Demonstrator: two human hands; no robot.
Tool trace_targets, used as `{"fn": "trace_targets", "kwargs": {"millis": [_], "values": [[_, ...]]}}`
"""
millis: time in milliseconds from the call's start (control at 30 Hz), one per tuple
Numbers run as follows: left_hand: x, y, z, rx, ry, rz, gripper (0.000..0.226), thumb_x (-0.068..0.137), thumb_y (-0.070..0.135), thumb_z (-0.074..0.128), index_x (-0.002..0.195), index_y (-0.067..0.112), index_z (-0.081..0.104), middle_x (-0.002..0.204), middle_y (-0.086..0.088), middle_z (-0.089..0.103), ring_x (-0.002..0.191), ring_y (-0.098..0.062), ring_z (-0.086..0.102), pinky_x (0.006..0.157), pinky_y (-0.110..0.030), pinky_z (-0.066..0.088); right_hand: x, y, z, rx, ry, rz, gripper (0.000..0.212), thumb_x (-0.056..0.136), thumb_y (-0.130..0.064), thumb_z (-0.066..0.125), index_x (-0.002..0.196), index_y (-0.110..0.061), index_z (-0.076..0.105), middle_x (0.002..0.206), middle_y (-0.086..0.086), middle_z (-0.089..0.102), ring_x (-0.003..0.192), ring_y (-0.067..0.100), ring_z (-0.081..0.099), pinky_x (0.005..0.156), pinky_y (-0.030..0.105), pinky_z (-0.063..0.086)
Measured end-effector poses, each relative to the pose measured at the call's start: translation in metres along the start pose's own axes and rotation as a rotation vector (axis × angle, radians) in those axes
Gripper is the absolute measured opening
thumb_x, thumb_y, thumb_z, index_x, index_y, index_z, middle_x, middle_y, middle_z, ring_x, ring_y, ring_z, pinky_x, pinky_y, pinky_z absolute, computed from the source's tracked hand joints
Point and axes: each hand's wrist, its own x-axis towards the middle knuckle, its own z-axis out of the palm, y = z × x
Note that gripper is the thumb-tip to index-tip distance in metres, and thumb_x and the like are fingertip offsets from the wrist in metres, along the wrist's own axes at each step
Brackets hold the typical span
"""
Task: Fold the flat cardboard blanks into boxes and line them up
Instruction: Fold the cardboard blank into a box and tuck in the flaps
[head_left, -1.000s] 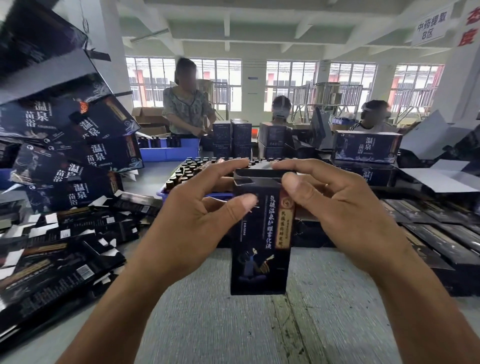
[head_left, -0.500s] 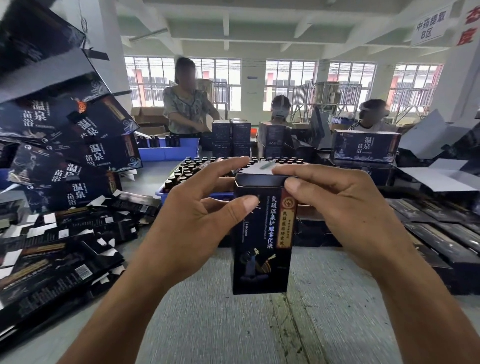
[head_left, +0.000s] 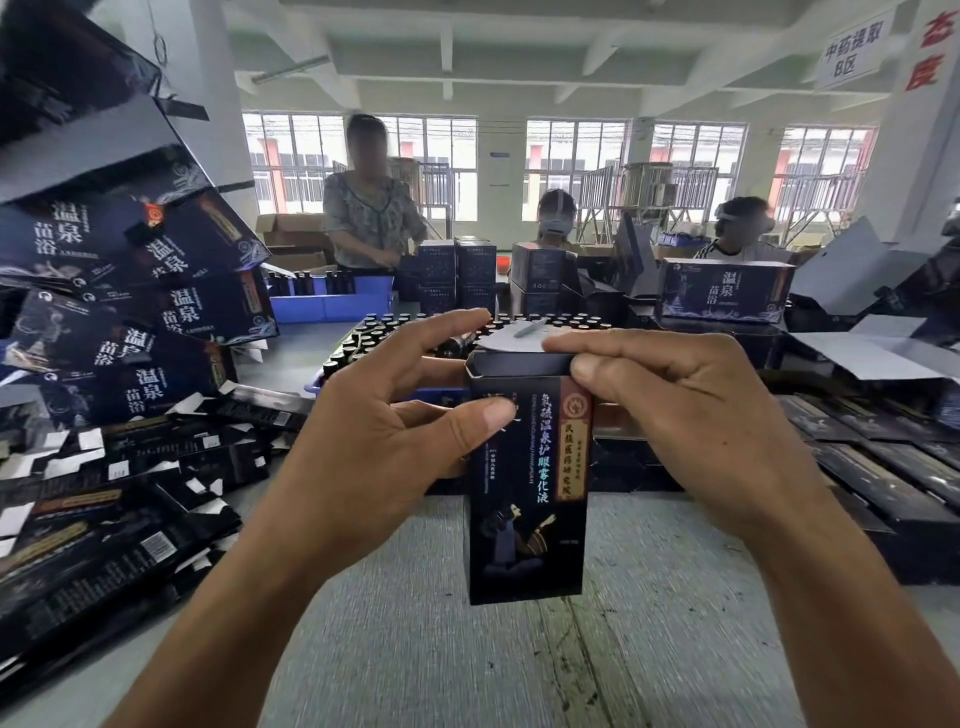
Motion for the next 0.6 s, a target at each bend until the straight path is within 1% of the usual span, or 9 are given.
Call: {"fn": "trace_targets", "kwargs": {"millis": [100,167,267,367,433,500,533,600], "values": [[0.0001,-0.0004,-0.0016,0.018,0.002,-0.002,0.054,0.071,0.039,0.077,0.119,0.058,0.062,0.109,0.021,0.07,0.089,-0.009,0.075,0.064,-0.019,0.058,-0.0004,-0.0002,-0.0012,-0.03,-0.024,-0.015,0.03,0.095,-0.012,0.061,0.099,-0.037,0.078,0.094,-0.022,0.076,0.092,-0.006,0.069,0.068,0.004,0.05],[-0.0001,0.0002,-0.0009,0.002,-0.007,-0.002,0.05,0.073,0.036,0.076,0.117,0.057,0.064,0.108,0.018,0.072,0.089,-0.01,0.075,0.064,-0.02,0.059,-0.0005,-0.0005,-0.0026,-0.044,-0.044,-0.017,0.03,0.096,-0.013,0.061,0.101,-0.037,0.077,0.095,-0.025,0.075,0.092,-0.008,0.068,0.069,0.002,0.048],[0.0002,0.0016,0.0008,-0.06,-0.013,-0.012,0.043,0.077,0.028,0.072,0.117,0.045,0.07,0.105,0.012,0.075,0.088,-0.014,0.075,0.063,-0.027,0.061,-0.001,-0.001,-0.0049,-0.065,-0.08,-0.031,0.027,0.096,-0.016,0.061,0.106,-0.036,0.076,0.097,-0.027,0.073,0.094,-0.011,0.066,0.069,-0.001,0.046],[0.0004,0.0025,0.0017,-0.098,-0.017,-0.014,0.039,0.08,0.022,0.069,0.117,0.034,0.071,0.103,0.01,0.076,0.088,-0.016,0.076,0.063,-0.029,0.062,-0.0017,0.0002,-0.0068,-0.045,-0.109,-0.03,0.026,0.096,-0.02,0.062,0.109,-0.038,0.074,0.099,-0.025,0.074,0.094,-0.007,0.069,0.071,0.002,0.048],[0.0003,0.0029,0.0016,-0.102,-0.012,-0.009,0.038,0.081,0.021,0.068,0.117,0.03,0.07,0.102,0.012,0.076,0.089,-0.012,0.075,0.062,-0.028,0.062,-0.0017,0.0008,-0.0067,-0.017,-0.128,-0.026,0.026,0.094,-0.022,0.063,0.11,-0.04,0.073,0.101,-0.023,0.075,0.094,-0.002,0.071,0.072,0.005,0.05],[0.0003,0.0028,0.0016,-0.089,-0.002,0.0,0.038,0.081,0.02,0.068,0.119,0.027,0.07,0.103,0.014,0.075,0.091,-0.005,0.074,0.062,-0.028,0.062,-0.0013,0.0011,-0.0055,-0.002,-0.14,-0.027,0.026,0.092,-0.026,0.063,0.109,-0.043,0.072,0.101,-0.024,0.074,0.093,-0.003,0.071,0.072,0.005,0.051],[0.0003,0.0024,0.0014,-0.086,0.005,-0.001,0.038,0.081,0.021,0.068,0.119,0.027,0.07,0.103,0.014,0.075,0.092,-0.005,0.074,0.063,-0.028,0.062,-0.0011,0.0013,-0.0046,0.003,-0.137,-0.032,0.026,0.09,-0.028,0.063,0.108,-0.045,0.072,0.101,-0.026,0.074,0.093,-0.005,0.07,0.071,0.004,0.05],[0.0006,0.0012,0.0009,-0.089,0.021,-0.005,0.036,0.08,0.023,0.068,0.116,0.027,0.072,0.102,0.012,0.076,0.09,-0.011,0.075,0.063,-0.03,0.062,-0.0005,0.0025,-0.0028,0.003,-0.119,-0.049,0.026,0.09,-0.03,0.062,0.106,-0.047,0.071,0.102,-0.028,0.073,0.093,-0.007,0.069,0.071,0.003,0.049]]}}
